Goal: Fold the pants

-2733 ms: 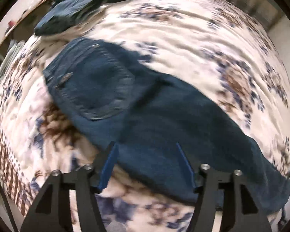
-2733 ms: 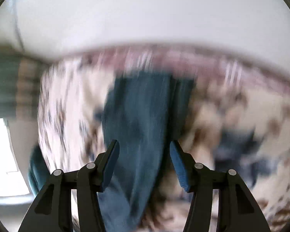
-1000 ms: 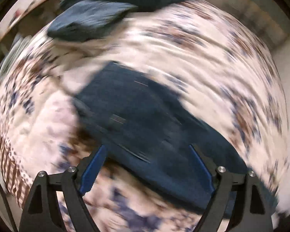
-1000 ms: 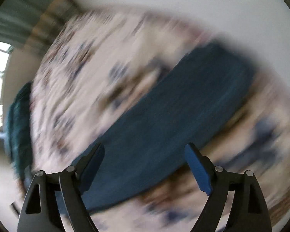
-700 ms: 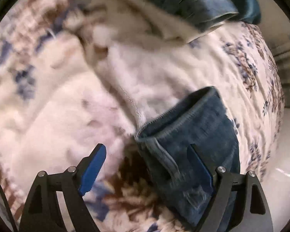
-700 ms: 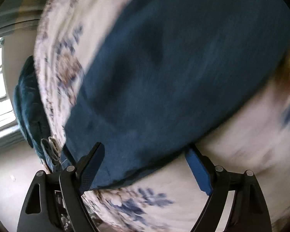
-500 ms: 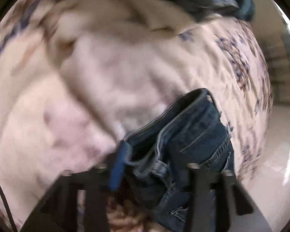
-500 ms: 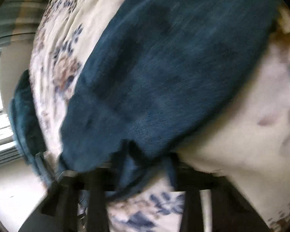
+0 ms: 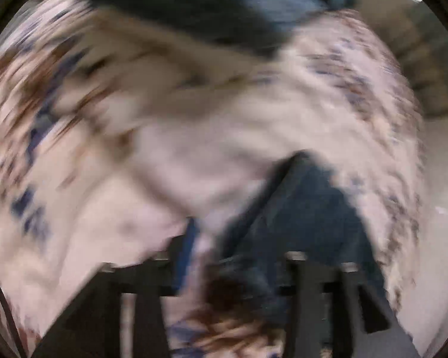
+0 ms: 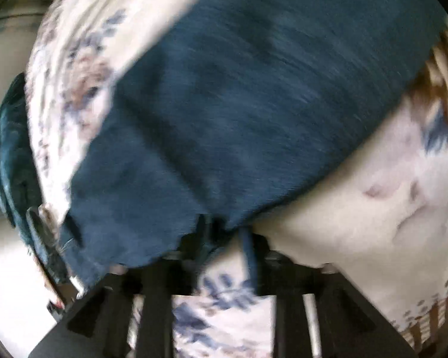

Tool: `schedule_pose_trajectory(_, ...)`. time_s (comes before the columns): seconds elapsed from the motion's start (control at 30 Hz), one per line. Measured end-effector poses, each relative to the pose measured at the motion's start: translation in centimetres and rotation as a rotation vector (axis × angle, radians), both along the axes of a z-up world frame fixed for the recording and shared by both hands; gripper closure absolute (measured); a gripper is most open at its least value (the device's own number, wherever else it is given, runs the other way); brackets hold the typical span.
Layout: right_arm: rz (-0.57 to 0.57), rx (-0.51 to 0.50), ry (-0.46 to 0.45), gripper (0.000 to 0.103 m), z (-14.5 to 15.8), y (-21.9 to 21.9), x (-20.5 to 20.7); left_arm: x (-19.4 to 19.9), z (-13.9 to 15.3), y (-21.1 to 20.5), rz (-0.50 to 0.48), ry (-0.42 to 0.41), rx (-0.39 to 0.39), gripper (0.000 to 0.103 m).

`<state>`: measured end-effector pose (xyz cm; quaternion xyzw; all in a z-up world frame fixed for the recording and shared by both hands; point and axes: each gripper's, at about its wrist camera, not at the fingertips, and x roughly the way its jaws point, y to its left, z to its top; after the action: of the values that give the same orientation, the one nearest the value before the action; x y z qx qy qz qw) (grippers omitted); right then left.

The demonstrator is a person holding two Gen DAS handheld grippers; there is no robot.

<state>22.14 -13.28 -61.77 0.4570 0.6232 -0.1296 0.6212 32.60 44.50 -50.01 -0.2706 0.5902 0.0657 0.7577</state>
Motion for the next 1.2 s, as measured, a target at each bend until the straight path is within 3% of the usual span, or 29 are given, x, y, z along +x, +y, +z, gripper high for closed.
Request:
schedule_pose_trajectory(0.1, 0.067, -0.044, -0.023, 0.027, 1.9, 1.3, 1.4, 4.7, -0.4, -2.3, -0.139, 0.014, -0.005, 0.033)
schedule_pose_trajectory(0.2, 0.099, -0.077, 0.004, 0.027, 2.2, 2.6, 3.2, 8.8, -3.7, -4.2, -0.264, 0.112, -0.076, 0.032)
schedule_pose_trajectory(0.27, 0.063, -0.064, 0.03, 0.027, 1.8, 2.9, 3.0, 10.3, -6.0, -5.0, -0.296, 0.178, -0.095, 0.033)
schedule_pose_trajectory(0.3, 0.029, -0.047, 0.031, 0.027, 1.7, 2.7, 2.5, 10.5, -6.3, -5.0, -0.295, 0.18, -0.108, 0.043)
schedule_pose_trajectory(0.33, 0.0, -0.037, 0.034, 0.027, 1.7, 2.4, 2.4, 10.3, -6.2, -5.1, -0.295, 0.162, -0.129, 0.059)
schedule_pose_trajectory(0.37, -0.028, -0.025, 0.03, 0.027, 1.4, 2.1, 2.0, 9.8, -5.1, -5.7, -0.33, 0.125, -0.154, 0.086)
schedule_pose_trajectory(0.47, -0.097, 0.014, 0.003, 0.027, 1.3, 1.8, -0.1, 8.3, -1.0, -8.5, -0.442, 0.009, 0.093, 0.089)
schedule_pose_trajectory(0.53, -0.112, 0.045, -0.035, 0.027, 1.4, 2.4, -0.7, 7.8, -0.3, -8.9, -0.45, -0.005, 0.186, 0.089)
schedule_pose_trajectory(0.63, -0.087, 0.092, -0.068, 0.027, 1.0, 3.9, -0.9, 7.6, -1.4, -6.6, -0.4, 0.027, 0.177, 0.087)
schedule_pose_trajectory(0.7, -0.085, 0.134, -0.078, 0.027, 0.1, 5.0, -0.4, 7.8, -2.1, -5.5, -0.346, 0.048, 0.122, 0.087)
schedule_pose_trajectory(0.77, -0.116, 0.179, -0.074, 0.027, -1.3, 5.8, 0.1, 8.0, -1.8, -5.8, -0.354, 0.045, 0.134, 0.087)
schedule_pose_trajectory(0.83, -0.146, 0.199, -0.055, 0.046, -2.7, 6.3, 0.4, 7.9, -1.7, -6.0, -0.365, 0.035, 0.153, 0.087)
schedule_pose_trajectory(0.87, -0.169, 0.194, -0.052, 0.08, -3.2, 6.5, 0.5, 8.1, -1.7, -6.2, -0.367, 0.038, 0.152, 0.087)
schedule_pose_trajectory(0.9, -0.177, 0.171, -0.037, 0.098, -3.5, 6.7, 0.4, 8.1, -1.8, -6.1, -0.365, 0.04, 0.143, 0.087)
schedule_pose_trajectory(0.97, -0.233, 0.159, -0.043, 0.099, -3.2, 7.0, -0.5, 8.1, -1.6, -6.0, -0.356, 0.044, 0.13, 0.087)
schedule_pose_trajectory(1.1, -0.153, 0.056, -0.096, 0.099, 0.9, 8.3, -1.7, 7.6, -1.3, -6.1, -0.374, 0.042, 0.144, 0.086)
schedule_pose_trajectory(1.2, -0.129, 0.094, 0.026, 0.096, -1.9, 8.7, -2.9, 7.4, -2.4, -6.0, -0.371, 0.07, 0.142, 0.084)
